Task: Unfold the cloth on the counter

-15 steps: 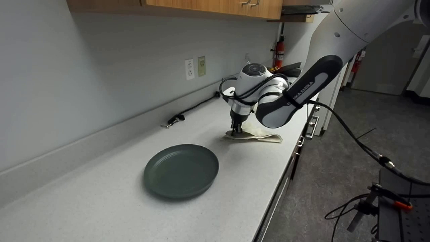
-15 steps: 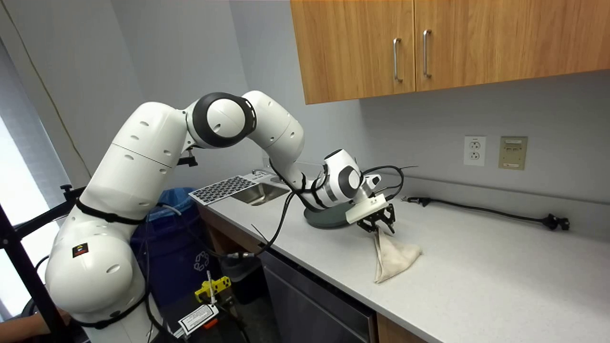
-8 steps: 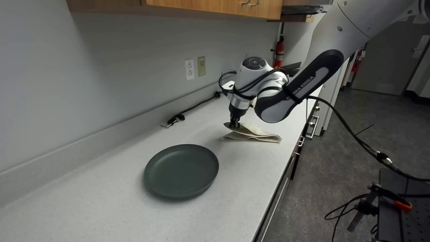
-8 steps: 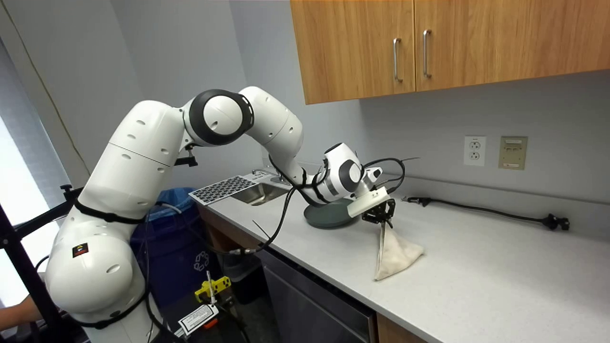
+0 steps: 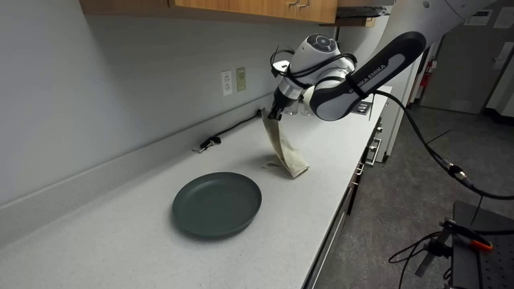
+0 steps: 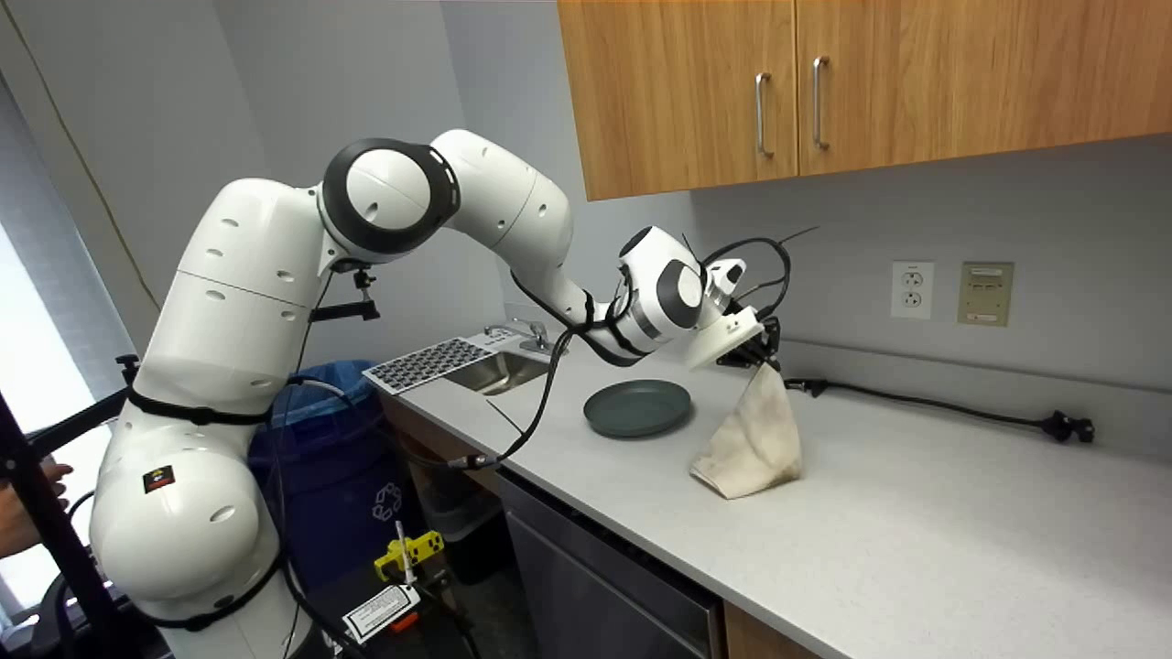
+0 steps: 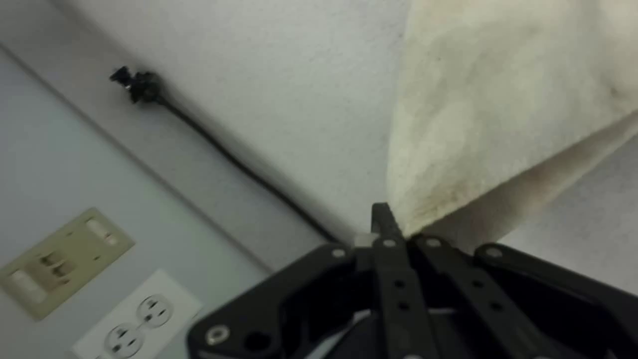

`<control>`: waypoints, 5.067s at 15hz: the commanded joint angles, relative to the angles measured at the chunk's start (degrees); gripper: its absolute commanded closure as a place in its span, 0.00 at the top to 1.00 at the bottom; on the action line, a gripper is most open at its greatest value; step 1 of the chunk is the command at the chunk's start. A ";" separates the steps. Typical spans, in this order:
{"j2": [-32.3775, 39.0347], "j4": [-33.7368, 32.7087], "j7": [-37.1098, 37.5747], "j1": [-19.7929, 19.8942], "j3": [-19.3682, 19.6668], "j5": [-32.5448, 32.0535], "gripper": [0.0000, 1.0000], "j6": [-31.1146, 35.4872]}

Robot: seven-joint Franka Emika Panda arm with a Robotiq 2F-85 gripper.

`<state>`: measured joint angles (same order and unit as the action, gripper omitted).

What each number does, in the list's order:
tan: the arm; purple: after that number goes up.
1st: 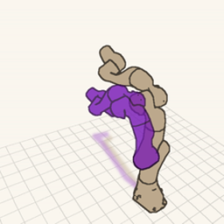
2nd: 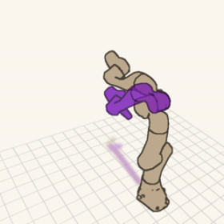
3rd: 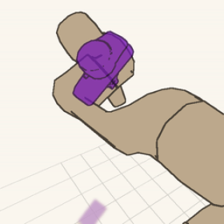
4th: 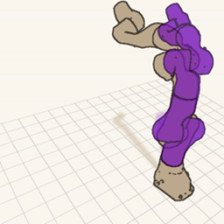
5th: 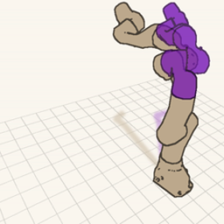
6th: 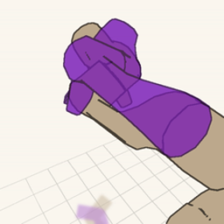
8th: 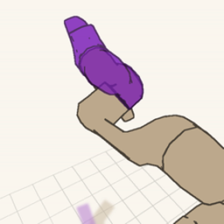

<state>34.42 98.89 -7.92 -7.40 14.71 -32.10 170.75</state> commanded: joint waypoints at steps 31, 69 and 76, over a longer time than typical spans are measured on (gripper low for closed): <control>-42.12 25.42 -26.90 8.46 -14.36 38.16 0.00 -20.03; -0.66 4.45 18.84 -3.58 8.39 5.22 0.28 -8.78; -2.52 6.25 24.04 -8.13 12.52 2.51 0.78 -9.93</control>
<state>33.31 105.12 13.40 -13.78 25.99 -28.17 163.48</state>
